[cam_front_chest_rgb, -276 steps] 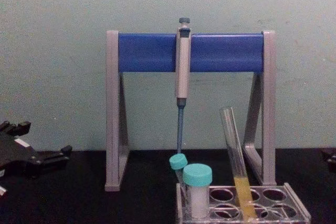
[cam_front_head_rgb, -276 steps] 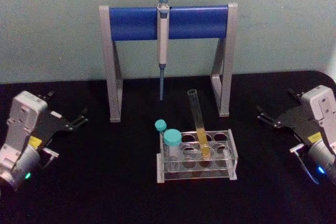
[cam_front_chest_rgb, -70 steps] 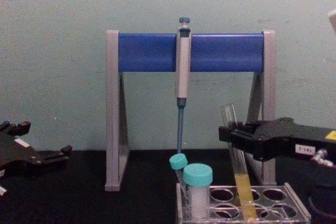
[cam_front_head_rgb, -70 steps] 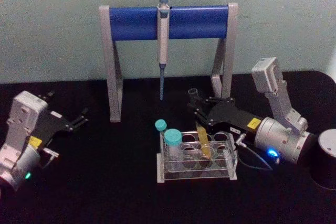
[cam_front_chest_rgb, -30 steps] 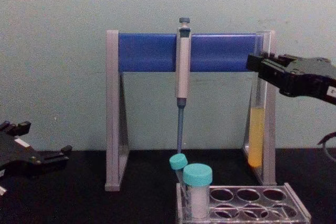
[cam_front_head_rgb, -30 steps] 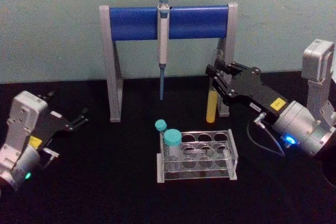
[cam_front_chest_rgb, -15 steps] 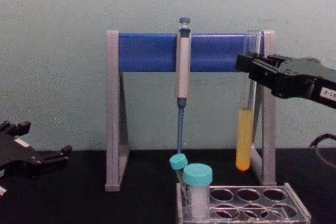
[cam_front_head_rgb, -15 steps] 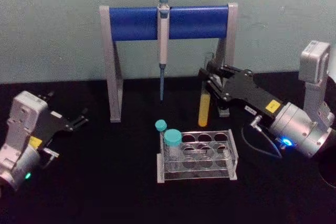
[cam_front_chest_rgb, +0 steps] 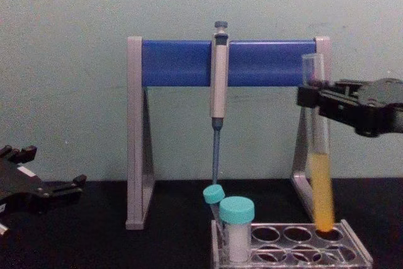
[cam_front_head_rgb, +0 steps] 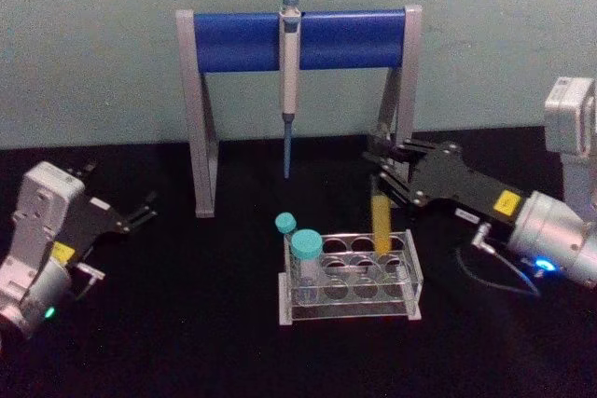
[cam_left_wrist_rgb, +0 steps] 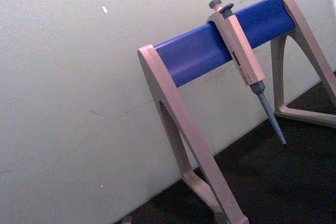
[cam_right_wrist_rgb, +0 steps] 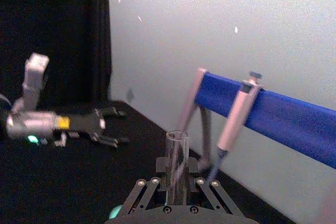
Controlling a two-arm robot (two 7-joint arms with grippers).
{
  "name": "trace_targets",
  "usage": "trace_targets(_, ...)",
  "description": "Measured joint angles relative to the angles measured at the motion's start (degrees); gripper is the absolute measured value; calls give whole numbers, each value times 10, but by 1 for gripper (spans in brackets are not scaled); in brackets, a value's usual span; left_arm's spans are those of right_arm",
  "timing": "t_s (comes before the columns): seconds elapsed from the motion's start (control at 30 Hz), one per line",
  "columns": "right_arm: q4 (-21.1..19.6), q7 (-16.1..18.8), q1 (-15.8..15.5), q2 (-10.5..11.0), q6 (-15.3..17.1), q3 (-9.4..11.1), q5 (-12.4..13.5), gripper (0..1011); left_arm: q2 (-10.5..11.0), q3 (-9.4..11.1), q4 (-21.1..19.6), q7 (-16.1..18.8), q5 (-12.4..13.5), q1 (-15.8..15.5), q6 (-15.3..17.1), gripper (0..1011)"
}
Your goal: Pick up the test tube from the test tube rack, shake it, then place it back into the test tube rack.
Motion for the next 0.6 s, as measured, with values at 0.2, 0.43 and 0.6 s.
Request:
trace_targets(0.2, -39, -61, -16, 34, 16, 11, -63, 223, 0, 0, 0, 0, 0, 0, 0, 1001)
trace_targets(0.43, -53, -146, -19, 22, 23, 13, -157, 223, 0, 0, 0, 0, 0, 0, 0, 1001)
trace_targets(0.6, -35, -169, -14, -8, 0, 20, -168, 223, 0, 0, 0, 0, 0, 0, 0, 1001)
